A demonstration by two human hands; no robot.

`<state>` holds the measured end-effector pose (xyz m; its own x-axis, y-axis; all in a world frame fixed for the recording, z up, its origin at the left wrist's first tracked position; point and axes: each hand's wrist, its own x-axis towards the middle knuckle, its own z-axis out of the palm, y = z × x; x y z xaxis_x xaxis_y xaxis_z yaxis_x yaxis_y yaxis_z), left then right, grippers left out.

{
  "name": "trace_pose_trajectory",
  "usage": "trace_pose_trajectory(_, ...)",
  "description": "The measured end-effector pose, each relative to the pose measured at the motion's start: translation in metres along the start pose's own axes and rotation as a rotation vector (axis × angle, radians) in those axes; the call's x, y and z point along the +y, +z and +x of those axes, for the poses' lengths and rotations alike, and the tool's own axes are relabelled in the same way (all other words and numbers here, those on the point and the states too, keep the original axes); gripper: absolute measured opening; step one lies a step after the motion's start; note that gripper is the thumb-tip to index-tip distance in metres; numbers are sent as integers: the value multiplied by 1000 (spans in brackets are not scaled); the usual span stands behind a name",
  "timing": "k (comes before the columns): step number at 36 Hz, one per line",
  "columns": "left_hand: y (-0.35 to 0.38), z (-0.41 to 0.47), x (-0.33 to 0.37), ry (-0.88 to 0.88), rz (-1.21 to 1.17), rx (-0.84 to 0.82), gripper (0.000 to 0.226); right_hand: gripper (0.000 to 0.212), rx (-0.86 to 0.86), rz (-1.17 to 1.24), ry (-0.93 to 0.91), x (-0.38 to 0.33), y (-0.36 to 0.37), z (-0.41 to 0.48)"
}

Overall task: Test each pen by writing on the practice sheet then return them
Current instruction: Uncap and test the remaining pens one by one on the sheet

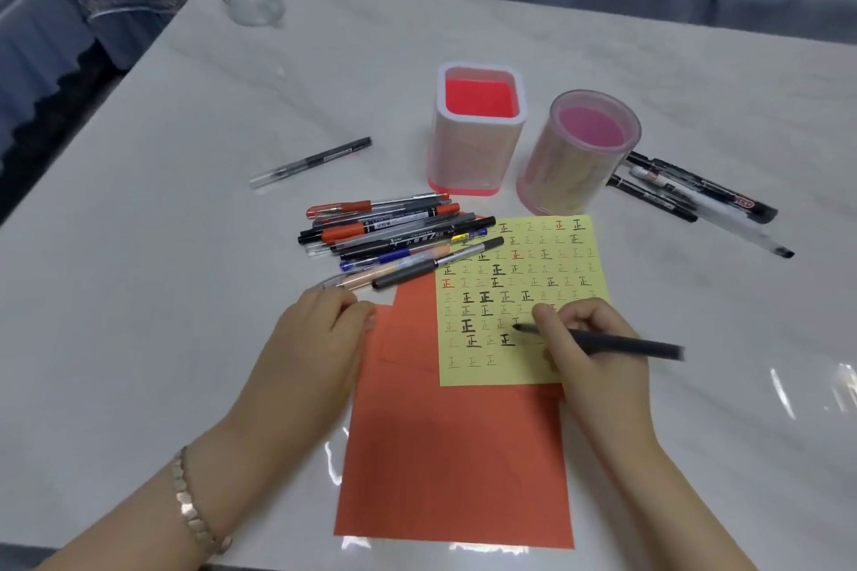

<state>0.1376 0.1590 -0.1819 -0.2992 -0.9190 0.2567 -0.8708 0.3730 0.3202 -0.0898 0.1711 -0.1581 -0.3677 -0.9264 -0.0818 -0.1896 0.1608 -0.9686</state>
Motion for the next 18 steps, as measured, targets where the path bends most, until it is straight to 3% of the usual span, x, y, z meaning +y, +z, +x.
trace_pose_trajectory(3,-7,3,19,-135,-249,3,25,25,-43,99,44,-5,-2,-5)
trace_pose_trajectory(5,-13,9,35,-245,-440,-16,9,37,-76,228,110,-10,-4,-8)
trace_pose_trajectory(10,-20,26,69,-422,-829,-5,16,53,-119,418,208,-24,-17,-7)
trace_pose_trajectory(18,-23,37,93,-443,-1082,-86,20,60,-138,386,85,-33,-34,-10)
